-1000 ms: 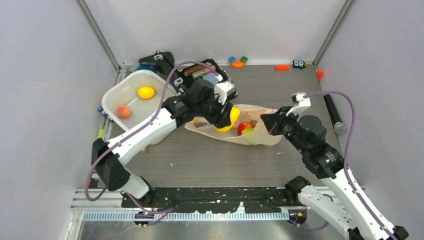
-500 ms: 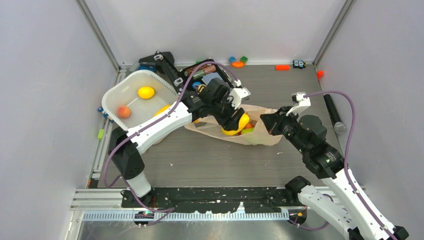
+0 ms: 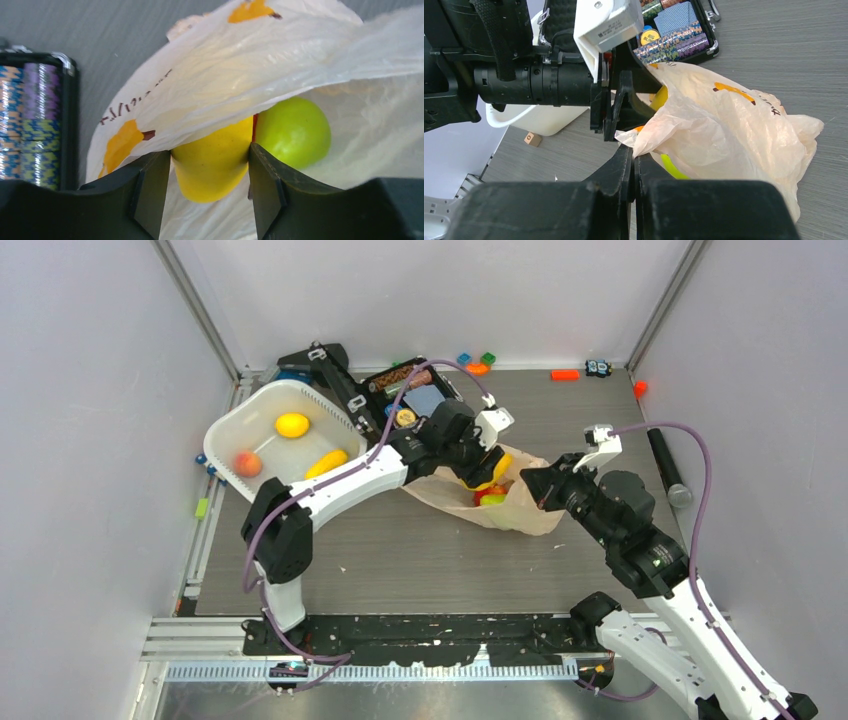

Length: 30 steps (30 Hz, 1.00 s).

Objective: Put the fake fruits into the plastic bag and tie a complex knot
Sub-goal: Place the fake fruit in the plastic bag.

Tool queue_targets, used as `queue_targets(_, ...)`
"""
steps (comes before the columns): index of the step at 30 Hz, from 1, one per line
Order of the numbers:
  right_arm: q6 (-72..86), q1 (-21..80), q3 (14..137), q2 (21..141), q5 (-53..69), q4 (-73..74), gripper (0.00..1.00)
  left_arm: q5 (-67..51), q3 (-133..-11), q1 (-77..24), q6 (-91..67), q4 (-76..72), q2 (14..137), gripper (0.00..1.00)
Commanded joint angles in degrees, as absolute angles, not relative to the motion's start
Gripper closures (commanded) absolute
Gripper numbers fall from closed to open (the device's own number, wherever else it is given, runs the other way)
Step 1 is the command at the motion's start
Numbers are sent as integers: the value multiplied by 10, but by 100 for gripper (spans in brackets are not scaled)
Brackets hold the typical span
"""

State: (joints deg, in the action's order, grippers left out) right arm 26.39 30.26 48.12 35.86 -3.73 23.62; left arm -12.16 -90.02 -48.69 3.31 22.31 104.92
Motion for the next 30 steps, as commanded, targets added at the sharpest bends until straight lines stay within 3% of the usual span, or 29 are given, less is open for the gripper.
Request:
queue_targets(1,270,305,500,351,-36,213,95,-74,-903,-488,39,115,1060,70)
queue_targets(4,271,305,499,353,-35,212,95,-65,-907,-488,39,111,1078,63)
queue_targets(9,270,305,499,353,-37,211,95,-62,-904,-488,35,123,1085,40)
queue_targets(15,270,305,500,359,-35,208,95,-60,-892,-488,34,116,1067,22)
queue_targets(19,270,305,500,360,-35,208,95,-59,-885,-488,33,109,1058,17)
queue_targets(30,270,305,498,357,-36,208,95,-67,-849,-488,19,79,1014,18)
